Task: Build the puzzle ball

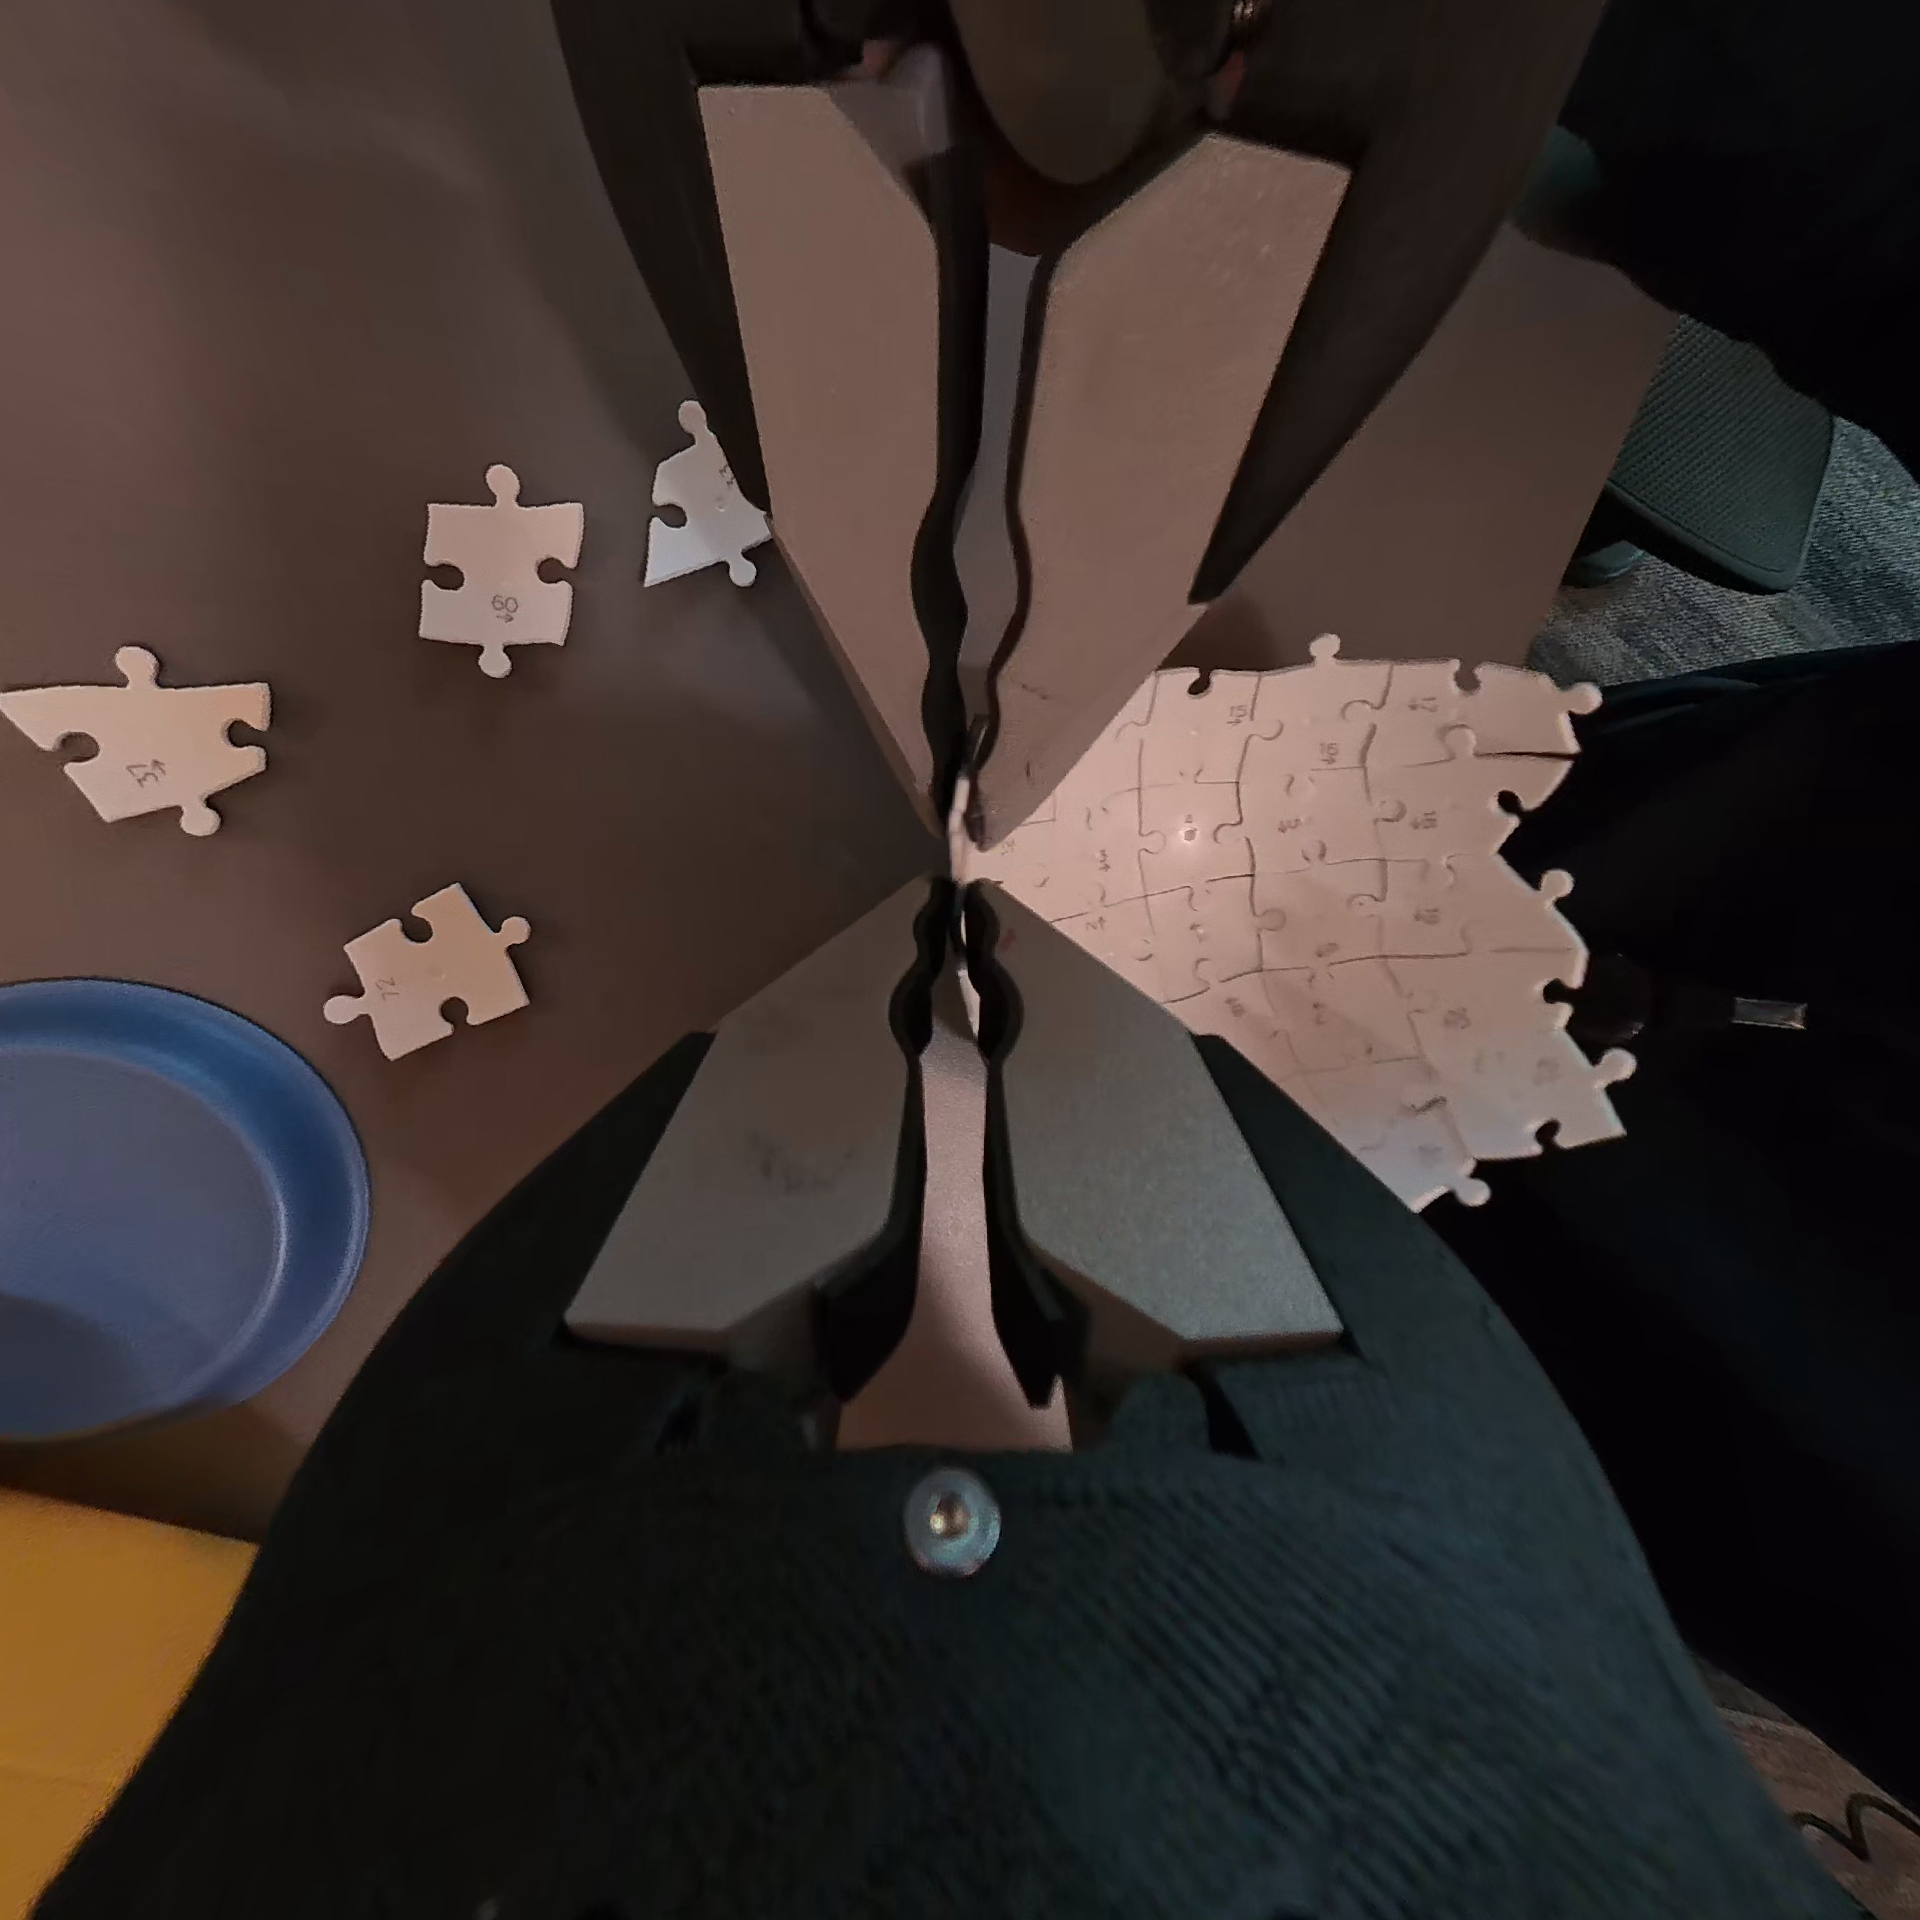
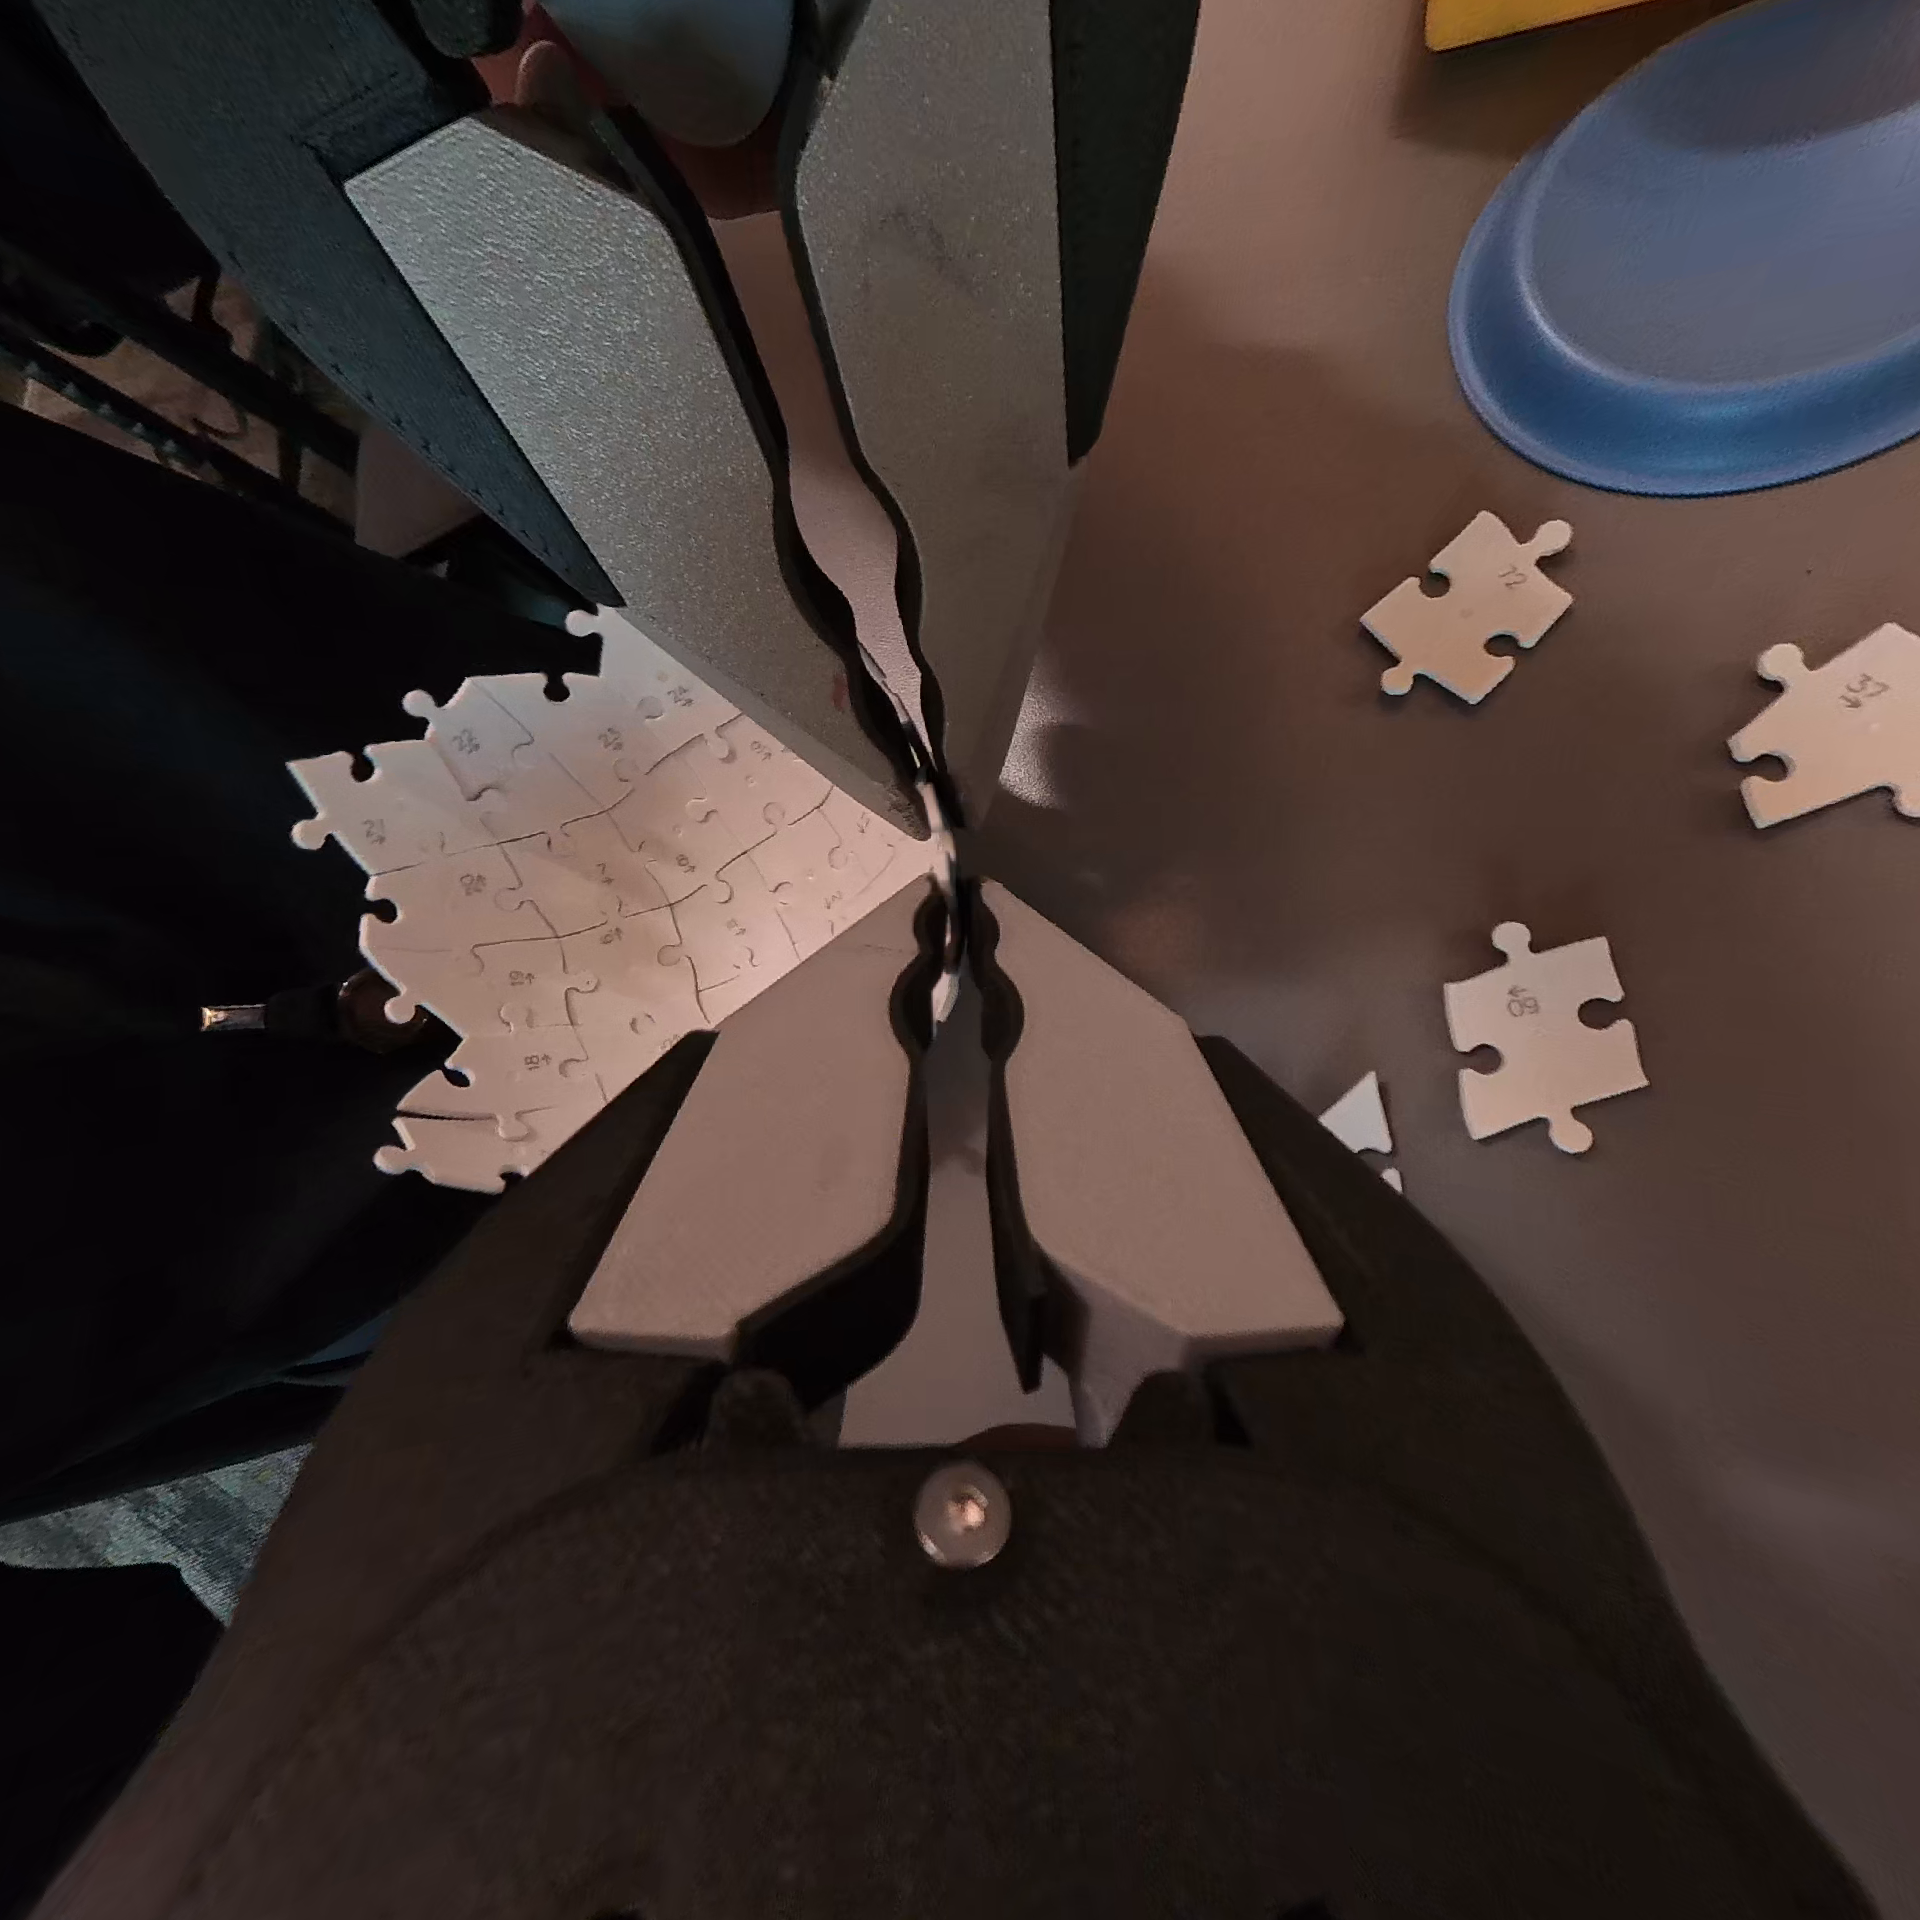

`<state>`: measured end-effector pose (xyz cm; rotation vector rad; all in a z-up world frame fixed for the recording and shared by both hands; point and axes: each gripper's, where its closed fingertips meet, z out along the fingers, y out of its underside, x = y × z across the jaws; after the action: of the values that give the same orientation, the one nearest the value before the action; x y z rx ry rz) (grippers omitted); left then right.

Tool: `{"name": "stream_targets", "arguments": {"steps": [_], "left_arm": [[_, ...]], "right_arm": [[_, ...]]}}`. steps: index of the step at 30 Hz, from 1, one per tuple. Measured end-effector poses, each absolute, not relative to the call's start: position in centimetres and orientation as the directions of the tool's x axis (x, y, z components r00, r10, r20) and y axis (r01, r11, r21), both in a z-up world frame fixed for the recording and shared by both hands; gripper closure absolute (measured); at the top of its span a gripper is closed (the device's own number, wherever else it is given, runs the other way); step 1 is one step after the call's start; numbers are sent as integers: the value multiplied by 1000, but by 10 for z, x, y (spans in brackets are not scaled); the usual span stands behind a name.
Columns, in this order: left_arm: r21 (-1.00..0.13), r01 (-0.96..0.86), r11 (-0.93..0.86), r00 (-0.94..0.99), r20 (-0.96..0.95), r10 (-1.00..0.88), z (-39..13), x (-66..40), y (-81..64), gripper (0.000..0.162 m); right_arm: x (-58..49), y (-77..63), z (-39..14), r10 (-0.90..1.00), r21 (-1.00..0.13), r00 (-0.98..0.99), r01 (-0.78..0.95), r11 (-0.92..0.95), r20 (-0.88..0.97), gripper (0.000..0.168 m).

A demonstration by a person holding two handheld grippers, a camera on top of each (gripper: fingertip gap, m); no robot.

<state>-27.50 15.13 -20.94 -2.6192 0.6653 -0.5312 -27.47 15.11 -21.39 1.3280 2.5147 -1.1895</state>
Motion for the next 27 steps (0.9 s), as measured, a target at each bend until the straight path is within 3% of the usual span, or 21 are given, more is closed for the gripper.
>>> {"name": "stream_targets", "arguments": {"steps": [21,27], "left_arm": [[-447,-346,-825,826,273,-494,-212,-276,152,161],[-440,-360,-823,826,261,-500,-212,-276,150,161]], "right_arm": [[-278,150,-214,651,-669,-676,663,335,-344,168],[-276,149,-212,642,-653,-643,704,280,-418,165]]}}
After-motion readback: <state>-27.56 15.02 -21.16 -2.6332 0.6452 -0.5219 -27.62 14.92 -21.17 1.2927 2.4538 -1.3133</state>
